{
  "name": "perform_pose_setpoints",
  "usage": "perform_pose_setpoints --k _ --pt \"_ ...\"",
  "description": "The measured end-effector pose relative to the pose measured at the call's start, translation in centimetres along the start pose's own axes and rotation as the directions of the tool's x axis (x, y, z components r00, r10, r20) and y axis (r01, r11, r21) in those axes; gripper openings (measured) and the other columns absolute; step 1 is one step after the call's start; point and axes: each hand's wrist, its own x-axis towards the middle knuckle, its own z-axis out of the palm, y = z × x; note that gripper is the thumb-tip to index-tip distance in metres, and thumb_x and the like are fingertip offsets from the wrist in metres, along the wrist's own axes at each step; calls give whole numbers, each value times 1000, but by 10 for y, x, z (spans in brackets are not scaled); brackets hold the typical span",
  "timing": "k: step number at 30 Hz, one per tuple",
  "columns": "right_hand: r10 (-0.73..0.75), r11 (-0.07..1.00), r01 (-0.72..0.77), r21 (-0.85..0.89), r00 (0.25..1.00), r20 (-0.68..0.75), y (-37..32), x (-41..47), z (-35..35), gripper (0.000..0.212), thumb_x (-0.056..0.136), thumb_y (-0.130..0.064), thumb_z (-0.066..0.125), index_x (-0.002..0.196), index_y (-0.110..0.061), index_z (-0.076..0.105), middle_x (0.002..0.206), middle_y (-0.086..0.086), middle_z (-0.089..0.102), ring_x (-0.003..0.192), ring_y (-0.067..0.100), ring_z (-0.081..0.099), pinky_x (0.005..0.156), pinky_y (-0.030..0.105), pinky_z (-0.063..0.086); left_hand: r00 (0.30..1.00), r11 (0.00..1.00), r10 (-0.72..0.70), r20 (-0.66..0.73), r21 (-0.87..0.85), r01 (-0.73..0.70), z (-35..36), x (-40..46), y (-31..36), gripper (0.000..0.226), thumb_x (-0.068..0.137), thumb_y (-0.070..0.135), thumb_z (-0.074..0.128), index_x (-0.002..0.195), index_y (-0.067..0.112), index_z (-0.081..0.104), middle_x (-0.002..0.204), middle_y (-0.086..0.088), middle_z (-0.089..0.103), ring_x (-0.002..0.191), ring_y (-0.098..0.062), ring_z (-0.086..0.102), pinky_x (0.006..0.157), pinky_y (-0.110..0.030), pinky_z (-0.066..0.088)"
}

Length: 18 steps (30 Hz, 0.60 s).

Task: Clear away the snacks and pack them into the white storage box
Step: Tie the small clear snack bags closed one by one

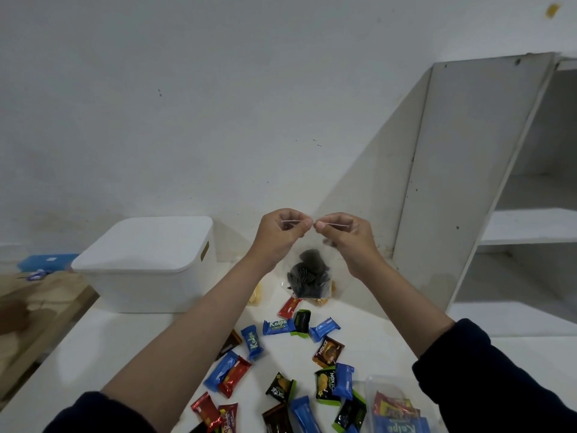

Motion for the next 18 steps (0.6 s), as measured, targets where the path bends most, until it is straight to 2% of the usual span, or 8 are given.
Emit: perform_pose_setpoints --k 4,11,14,18 --pt "13 1000 -12 -13 998 60 -2 -1 2 10 82 -6 70 78 -16 72 77 -4 72 81 12 64 71 32 51 999 998 39 -33 44 -38 -2 -2 -3 8 84 14 69 78 19 68 76 5 67 65 -1 60 70 -20 50" --pt "76 997 -79 20 987 140 -6 0 6 9 84 -7 67 80 -14 70 76 -9 72 83 10 63 71 29 51 994 989 96 -49 119 -90 -8 -3 0 13 81 13 72 73 22 67 74 6 67 63 -3 59 67 -20 49" --pt "134 989 -140 41 982 131 -6 1 8 6 82 -10 70 78 -15 71 79 -2 70 83 13 62 73 30 51 996 999 28 -86 26 -26 -15 0 1 11 76 12 76 72 19 69 74 3 69 62 -4 62 66 -19 51" --pt "190 978 -193 75 981 48 -7 2 10 9 76 -7 75 72 -11 68 73 -1 68 79 15 64 76 31 54 994 999 -52 -98 -23 50 -22 0 -1 10 73 11 78 71 14 68 67 2 67 51 -2 60 54 -11 46"
